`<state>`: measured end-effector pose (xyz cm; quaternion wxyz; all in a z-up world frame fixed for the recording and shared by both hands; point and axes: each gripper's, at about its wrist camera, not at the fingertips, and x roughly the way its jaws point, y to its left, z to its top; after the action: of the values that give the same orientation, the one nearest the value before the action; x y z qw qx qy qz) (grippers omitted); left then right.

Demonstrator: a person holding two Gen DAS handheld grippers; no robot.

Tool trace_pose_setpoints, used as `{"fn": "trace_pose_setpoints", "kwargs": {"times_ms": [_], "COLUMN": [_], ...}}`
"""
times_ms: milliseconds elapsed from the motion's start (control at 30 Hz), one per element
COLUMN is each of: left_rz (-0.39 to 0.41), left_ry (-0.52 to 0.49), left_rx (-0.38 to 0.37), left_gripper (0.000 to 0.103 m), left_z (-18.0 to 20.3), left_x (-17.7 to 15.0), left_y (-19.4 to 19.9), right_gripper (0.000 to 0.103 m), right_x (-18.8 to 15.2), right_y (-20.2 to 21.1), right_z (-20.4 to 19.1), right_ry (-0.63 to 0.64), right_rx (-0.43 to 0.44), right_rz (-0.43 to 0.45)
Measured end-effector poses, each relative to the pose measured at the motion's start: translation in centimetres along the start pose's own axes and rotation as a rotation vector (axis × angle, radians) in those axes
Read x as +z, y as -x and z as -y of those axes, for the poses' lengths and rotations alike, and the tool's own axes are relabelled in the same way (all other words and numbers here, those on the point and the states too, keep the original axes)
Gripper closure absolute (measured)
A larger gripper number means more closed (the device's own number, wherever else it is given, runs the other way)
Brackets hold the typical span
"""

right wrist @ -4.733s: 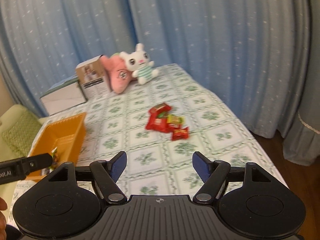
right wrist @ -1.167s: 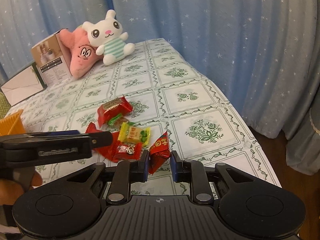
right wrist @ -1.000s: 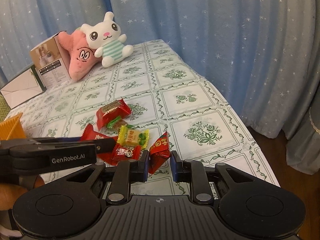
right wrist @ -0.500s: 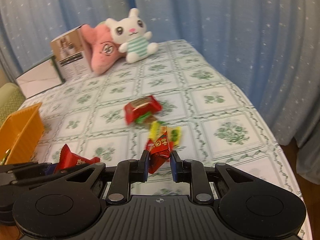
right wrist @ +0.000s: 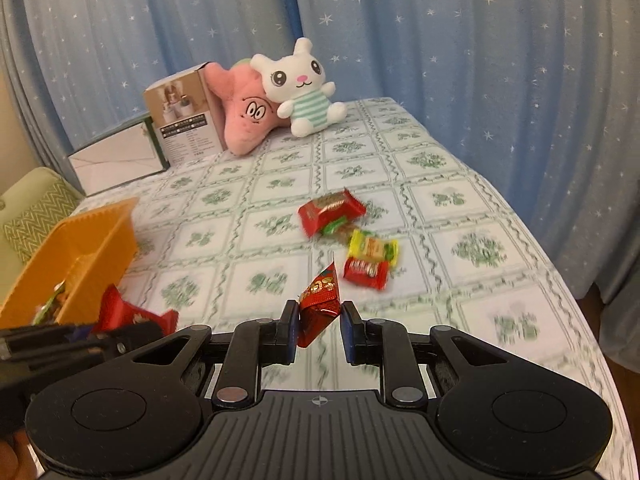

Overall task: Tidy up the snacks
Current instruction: 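Carry both held red candies over the orange tray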

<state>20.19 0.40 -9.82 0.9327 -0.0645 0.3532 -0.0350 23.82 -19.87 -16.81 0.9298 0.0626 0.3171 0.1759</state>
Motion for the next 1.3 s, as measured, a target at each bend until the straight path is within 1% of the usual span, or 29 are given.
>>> {"fn": "trace_pose_setpoints", "kwargs": {"times_ms": [267,333,600,933,1300], "left_rz": [0.012,0.017,0.046,0.092,0.104], "left_ry": [0.008,0.023,0.052,0.077,0.105], "left_rx": [0.007,0.007,0.021,0.077,0.135], "left_gripper": [0.086,0.086,0.086,0.086,0.086], "left_z": [-0.7,-1.0,-2.4,-5.2,-9.4], "left_x": [-1.7,-2.2,-3.0,-2.5,-1.3], "left_y": [5.1,6.5,11.0,14.8,16.6], "right_gripper": [0.081,0.081,0.081,0.081,0.081], "right_x": [-2.0,-2.4,-3.4,-3.3,-2.6], "right_y": [4.4,5.4,8.0,9.2,8.2], "right_z": [-2.7,-3.6,-7.1,-11.5,-16.0], "right_ry": [-0.016,-0.009,0.027,0.084,0.154], "right_rx": [0.007,0.010,0.036,0.093,0.164], "right_rz": [0.017,0.020,0.022,0.029,0.018]}}
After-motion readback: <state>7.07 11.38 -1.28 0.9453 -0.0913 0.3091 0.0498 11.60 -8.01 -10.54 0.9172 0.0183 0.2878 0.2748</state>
